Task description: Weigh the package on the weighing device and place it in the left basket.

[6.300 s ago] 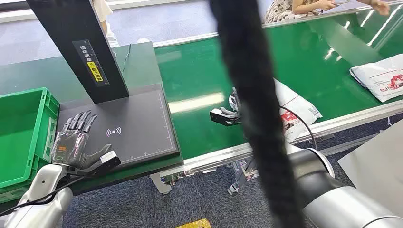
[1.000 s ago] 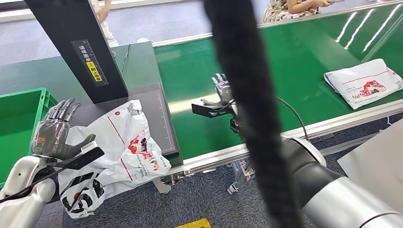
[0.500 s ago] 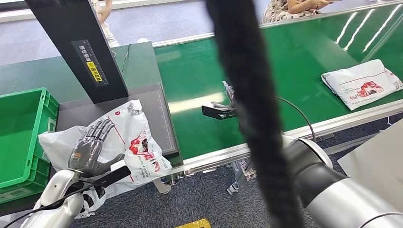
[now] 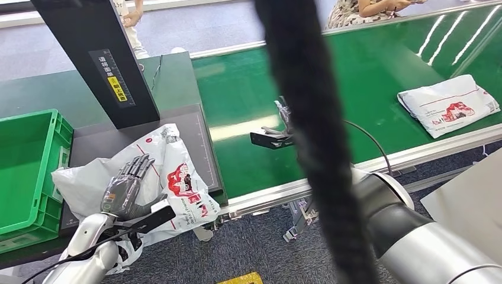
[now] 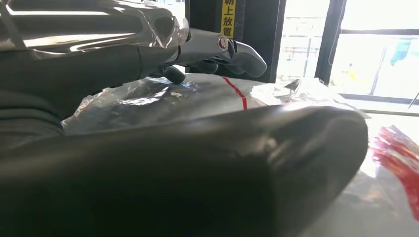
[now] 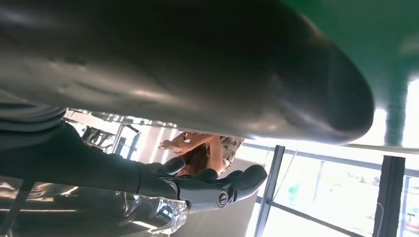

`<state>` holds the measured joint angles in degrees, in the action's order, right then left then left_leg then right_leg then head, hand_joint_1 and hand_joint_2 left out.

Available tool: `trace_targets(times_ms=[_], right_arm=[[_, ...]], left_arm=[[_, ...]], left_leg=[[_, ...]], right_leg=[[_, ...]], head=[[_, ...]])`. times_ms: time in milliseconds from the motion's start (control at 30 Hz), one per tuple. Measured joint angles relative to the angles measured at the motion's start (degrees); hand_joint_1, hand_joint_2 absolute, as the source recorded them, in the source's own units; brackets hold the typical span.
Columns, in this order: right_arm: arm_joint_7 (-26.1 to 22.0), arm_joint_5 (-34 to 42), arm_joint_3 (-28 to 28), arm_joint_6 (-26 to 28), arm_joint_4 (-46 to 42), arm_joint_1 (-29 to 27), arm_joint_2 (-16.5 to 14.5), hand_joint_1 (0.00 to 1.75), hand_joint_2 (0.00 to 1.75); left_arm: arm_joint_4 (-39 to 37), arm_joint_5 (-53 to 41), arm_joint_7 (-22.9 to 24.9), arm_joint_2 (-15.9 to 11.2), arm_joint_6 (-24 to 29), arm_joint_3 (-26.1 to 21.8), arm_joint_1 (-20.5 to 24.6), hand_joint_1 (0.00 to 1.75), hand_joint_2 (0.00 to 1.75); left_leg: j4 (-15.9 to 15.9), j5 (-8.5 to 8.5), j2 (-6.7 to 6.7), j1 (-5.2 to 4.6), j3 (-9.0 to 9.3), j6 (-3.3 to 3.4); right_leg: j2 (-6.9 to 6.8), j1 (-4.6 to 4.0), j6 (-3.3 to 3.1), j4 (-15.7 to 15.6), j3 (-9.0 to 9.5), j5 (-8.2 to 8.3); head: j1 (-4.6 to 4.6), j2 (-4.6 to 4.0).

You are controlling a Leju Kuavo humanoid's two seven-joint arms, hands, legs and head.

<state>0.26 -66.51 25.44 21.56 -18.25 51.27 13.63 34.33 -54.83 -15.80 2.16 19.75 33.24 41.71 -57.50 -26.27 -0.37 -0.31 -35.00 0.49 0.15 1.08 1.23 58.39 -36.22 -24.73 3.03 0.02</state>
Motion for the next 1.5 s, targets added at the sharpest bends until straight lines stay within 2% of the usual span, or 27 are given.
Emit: trace_targets(times_ms=[67, 200, 267, 333, 400, 667, 1133, 1267, 1500], right_arm=[[-0.3, -0.1, -0.2, 0.0, 0.0, 0.0, -0.1, 0.00, 0.00], [-0.7, -0.3, -0.5, 0.1, 0.0, 0.0, -0.2, 0.00, 0.00], [-1.8, -0.8, -1.0, 0.2, 0.0, 0.1, -0.5, 0.00, 0.00], [-2.7, -1.3, -1.4, 0.4, 0.0, 0.3, -0.8, 0.00, 0.00], [-3.2, -1.6, -1.6, 0.6, 0.0, 0.5, -1.1, 0.00, 0.00], [-5.9, -2.3, -2.1, 2.2, -0.3, 1.8, -2.5, 0.00, 0.00], [-6.9, -3.8, -2.1, 3.1, -0.6, 1.6, -5.0, 0.00, 0.00], [-6.9, -3.9, -2.1, 3.5, -0.6, 0.7, -5.8, 0.00, 0.00], [-7.5, -4.2, -2.1, 3.7, -0.6, -1.2, -6.9, 0.00, 0.00]], left_arm=[[-0.2, 0.0, 0.3, 0.0, -0.1, 0.1, 0.0, 0.00, 1.75], [-0.8, 0.1, 0.8, 0.2, -0.2, 0.1, 0.1, 0.00, 1.75], [-2.2, 0.2, 1.9, 0.5, -0.3, 0.1, 0.3, 0.71, 1.75], [-3.4, 0.2, 2.7, 0.7, -0.3, 0.1, 0.6, 1.50, 1.75], [-4.0, 0.2, 2.9, 0.9, -0.3, 0.1, 0.8, 1.60, 1.75], [-5.7, 0.2, 3.2, 0.9, -0.2, -0.2, 1.9, 1.75, 1.75], [-5.5, 0.4, 0.1, 0.9, 6.9, -1.2, 4.2, 1.75, 1.75], [-4.1, 0.2, -0.3, 1.0, 8.6, -1.7, 7.4, 1.75, 1.75], [-1.9, -0.9, 2.0, 1.4, 8.5, -2.8, 16.8, 1.75, 1.75]], left_leg=[[0.0, 0.00, 0.00, 0.00, 0.00, 0.00], [0.0, 0.00, 0.00, 0.00, 0.00, 0.00], [0.0, 0.00, 0.00, 0.00, -0.01, 0.00], [0.0, 0.00, 0.00, 0.00, -0.01, 0.00], [0.0, 0.00, 0.00, 0.00, -0.01, 0.00], [0.0, 0.00, 0.00, 0.01, 0.03, 0.00], [0.0, 0.01, -0.01, 0.01, 0.04, 0.00], [0.0, 0.01, -0.02, 0.02, 0.03, 0.00], [0.0, 0.01, -0.02, 0.02, 0.02, 0.00]], right_leg=[[0.00, 0.00, 0.00, 0.0, 0.00, 0.00], [0.00, 0.00, 0.00, 0.0, 0.00, 0.00], [0.00, 0.00, 0.00, 0.0, 0.01, 0.00], [0.00, 0.00, 0.00, 0.0, 0.01, 0.00], [0.00, 0.00, 0.00, 0.0, 0.01, 0.00], [0.00, -0.01, 0.00, 0.0, 0.05, 0.00], [-0.01, -0.01, 0.00, 0.0, 0.04, 0.00], [-0.01, -0.01, 0.00, 0.0, 0.04, 0.00], [-0.01, -0.01, 0.02, 0.0, 0.04, 0.02]], head=[[0.01, 0.00], [0.00, 0.00], [-0.01, 0.00], [-0.01, 0.00], [-0.01, 0.00], [0.00, 0.00], [-0.01, 0.00], [-0.01, 0.00], [-0.01, 0.00]])
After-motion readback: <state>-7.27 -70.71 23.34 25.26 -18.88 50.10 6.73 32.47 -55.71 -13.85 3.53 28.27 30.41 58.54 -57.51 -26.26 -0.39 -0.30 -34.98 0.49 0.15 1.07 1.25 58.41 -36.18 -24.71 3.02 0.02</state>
